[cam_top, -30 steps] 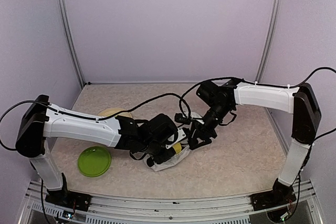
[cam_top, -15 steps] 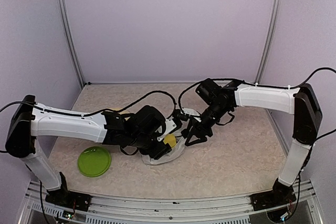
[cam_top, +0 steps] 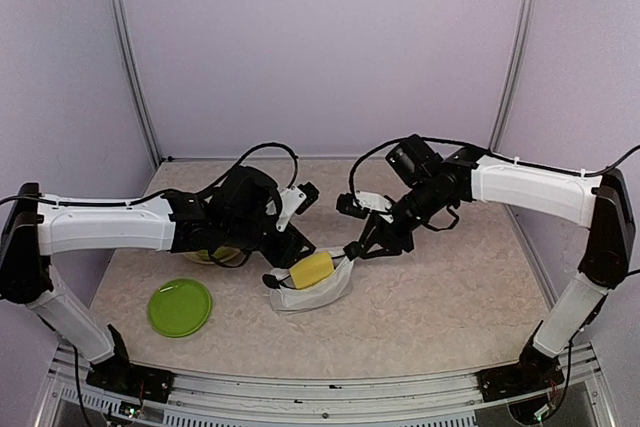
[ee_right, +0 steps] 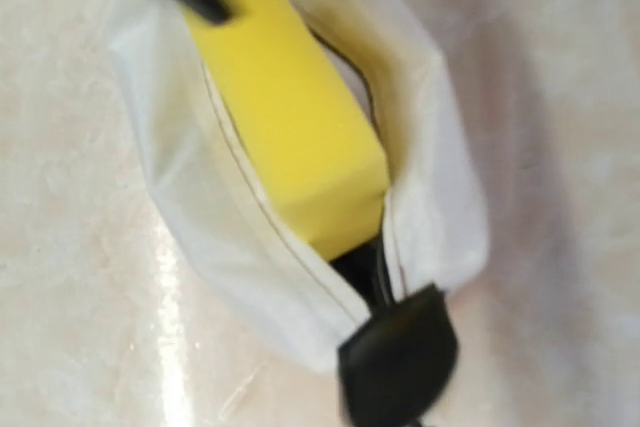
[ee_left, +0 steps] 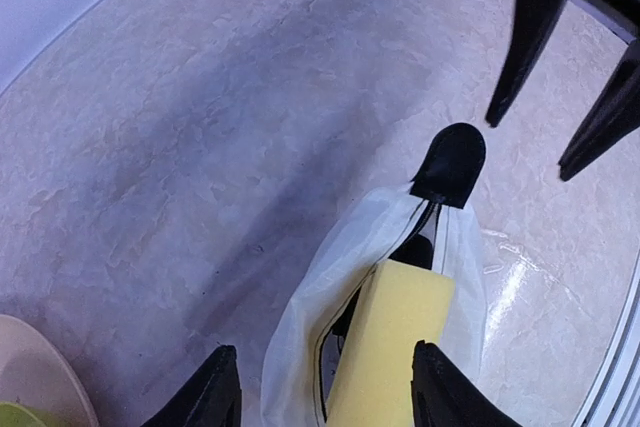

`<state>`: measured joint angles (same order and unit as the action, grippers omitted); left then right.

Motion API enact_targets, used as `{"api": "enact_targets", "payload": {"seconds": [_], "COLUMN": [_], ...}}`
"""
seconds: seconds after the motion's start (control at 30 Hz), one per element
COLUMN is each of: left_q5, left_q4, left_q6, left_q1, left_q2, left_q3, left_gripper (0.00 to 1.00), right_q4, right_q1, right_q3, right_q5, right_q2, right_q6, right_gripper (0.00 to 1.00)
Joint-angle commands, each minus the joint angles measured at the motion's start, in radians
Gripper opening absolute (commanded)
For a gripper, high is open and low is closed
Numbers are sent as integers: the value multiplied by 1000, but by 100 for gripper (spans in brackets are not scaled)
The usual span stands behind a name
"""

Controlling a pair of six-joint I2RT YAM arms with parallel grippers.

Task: Sort the hair-cutting tools

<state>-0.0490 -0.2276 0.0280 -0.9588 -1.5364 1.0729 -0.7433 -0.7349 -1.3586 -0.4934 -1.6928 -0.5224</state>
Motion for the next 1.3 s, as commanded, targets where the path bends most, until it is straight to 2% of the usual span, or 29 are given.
{"api": "enact_targets", "payload": {"seconds": [0.0,0.27,0.6,0.73,0.9,0.93,1.0,1.07,1.27], "left_q5": [158,270,279,294,313,317,332,347,400], "left_q4": [58,16,-13,-17,-9,-7,-6,1,-5], "left_q6": [12,-2,-8,-9,-9,-9,-9,-5,2], "left_q1": [57,92,95,104,117,118,120,120,118], "left_q2": [-24,-69,-94,-115,-141,-147,-163,-179,-232], "left_q3": [-4,30,16,13,15,17,24,30,62], "left_gripper": [56,60,60,54,44,42,37,33,15], "right_q4": [81,192,260,315,396,400,415,451,556], "right_q1": [-33,-153,-238,-257,-283,-286,-291,-294,-298], "right_q3": [62,118,127,173,232,234,235,242,301], "right_q5": [52,198,301,367,431,436,449,475,494], "right_q2": [114,58,-39,-45,-44,-46,-48,-37,54], "right_q6": [-124,-231,-301,-334,-368,-370,-363,-355,-362], "right_gripper": [35,31,32,34,31,27,9,1,0]}}
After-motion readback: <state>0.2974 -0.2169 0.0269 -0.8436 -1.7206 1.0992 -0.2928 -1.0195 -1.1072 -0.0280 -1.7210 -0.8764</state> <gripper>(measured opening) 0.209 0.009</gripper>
